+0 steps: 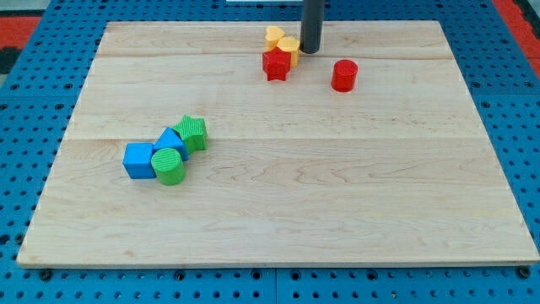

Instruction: Slide the red circle to the bottom side of the red star

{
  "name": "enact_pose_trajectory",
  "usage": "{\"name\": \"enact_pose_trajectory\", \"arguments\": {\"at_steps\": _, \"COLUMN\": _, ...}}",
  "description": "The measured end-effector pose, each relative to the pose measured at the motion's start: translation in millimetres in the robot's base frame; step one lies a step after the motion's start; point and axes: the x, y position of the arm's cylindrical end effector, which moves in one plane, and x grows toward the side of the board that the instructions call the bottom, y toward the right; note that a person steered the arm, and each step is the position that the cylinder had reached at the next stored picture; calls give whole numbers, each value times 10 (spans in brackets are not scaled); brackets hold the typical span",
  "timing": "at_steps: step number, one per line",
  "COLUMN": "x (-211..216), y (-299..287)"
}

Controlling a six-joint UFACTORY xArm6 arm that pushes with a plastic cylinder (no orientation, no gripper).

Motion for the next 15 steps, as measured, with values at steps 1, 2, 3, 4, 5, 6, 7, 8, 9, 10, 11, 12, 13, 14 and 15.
{"name": "enact_pose_trajectory", "arguments": {"at_steps": 1, "x": 63, "y": -257}}
{"name": "enact_pose_trajectory", "arguments": {"at_steps": 2, "x": 98, "y": -286}}
{"name": "enact_pose_trajectory", "arguments": {"at_steps": 3, "x": 98, "y": -166}}
{"name": "enact_pose_trajectory", "arguments": {"at_steps": 4, "x": 41, "y": 627}}
{"name": "enact_pose_trajectory", "arguments": {"at_steps": 5, "x": 511, "y": 1111}}
{"name": "enact_pose_trajectory", "arguments": {"at_steps": 6, "x": 845, "y": 653}}
{"name": "enact_pose_trajectory", "arguments": {"at_steps": 7, "x": 1055, "y": 391}}
{"name": "enact_pose_trajectory", "arguments": {"at_steps": 8, "x": 953, "y": 743}}
{"name": "enact_pose_trajectory", "arguments": {"at_steps": 9, "x": 585, "y": 562}}
{"name": "enact_pose_trajectory", "arguments": {"at_steps": 10, "x": 577, "y": 658}}
{"name": "enact_pose_trajectory", "arguments": {"at_steps": 11, "x": 833, "y": -55}}
{"name": "enact_pose_trajectory", "arguments": {"at_steps": 12, "x": 912, "y": -102}}
{"name": "enact_pose_trajectory", "arguments": {"at_steps": 13, "x": 912, "y": -194}}
{"name": "enact_pose_trajectory", "arguments": {"at_steps": 14, "x": 912, "y": -282}}
{"name": "enact_pose_trajectory", "arguments": {"at_steps": 15, "x": 912, "y": -296}}
